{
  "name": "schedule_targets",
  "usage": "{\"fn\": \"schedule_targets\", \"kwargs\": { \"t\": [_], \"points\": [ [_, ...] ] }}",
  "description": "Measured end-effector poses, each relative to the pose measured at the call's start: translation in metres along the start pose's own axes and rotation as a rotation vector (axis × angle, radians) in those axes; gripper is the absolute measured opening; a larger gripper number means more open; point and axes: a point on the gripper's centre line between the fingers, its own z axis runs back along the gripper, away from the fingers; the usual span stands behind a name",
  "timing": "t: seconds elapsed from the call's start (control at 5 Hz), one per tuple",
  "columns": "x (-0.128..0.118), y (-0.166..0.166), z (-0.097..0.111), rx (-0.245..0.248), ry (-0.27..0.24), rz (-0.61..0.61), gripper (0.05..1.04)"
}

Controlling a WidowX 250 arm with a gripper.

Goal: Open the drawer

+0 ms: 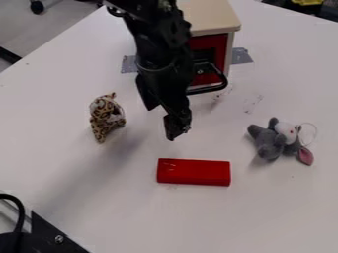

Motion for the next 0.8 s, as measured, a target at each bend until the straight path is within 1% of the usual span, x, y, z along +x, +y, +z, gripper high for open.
{"fn": "schedule_targets", "kwargs": {
  "t": [0.2,0.4,0.6,0.8],
  "points": [
    [0.013,-0.002,-0.004,0.004,-0.009,-0.034,0.999],
    [0.023,0.003,-0.014,0.031,-0.002,-0.062,0.999],
    [0.032,0.010,-0.020,0.057,0.001,-0.091,0.999],
    [0.044,0.016,-0.020,0.070,-0.007,-0.095,0.999]
  ]
}}
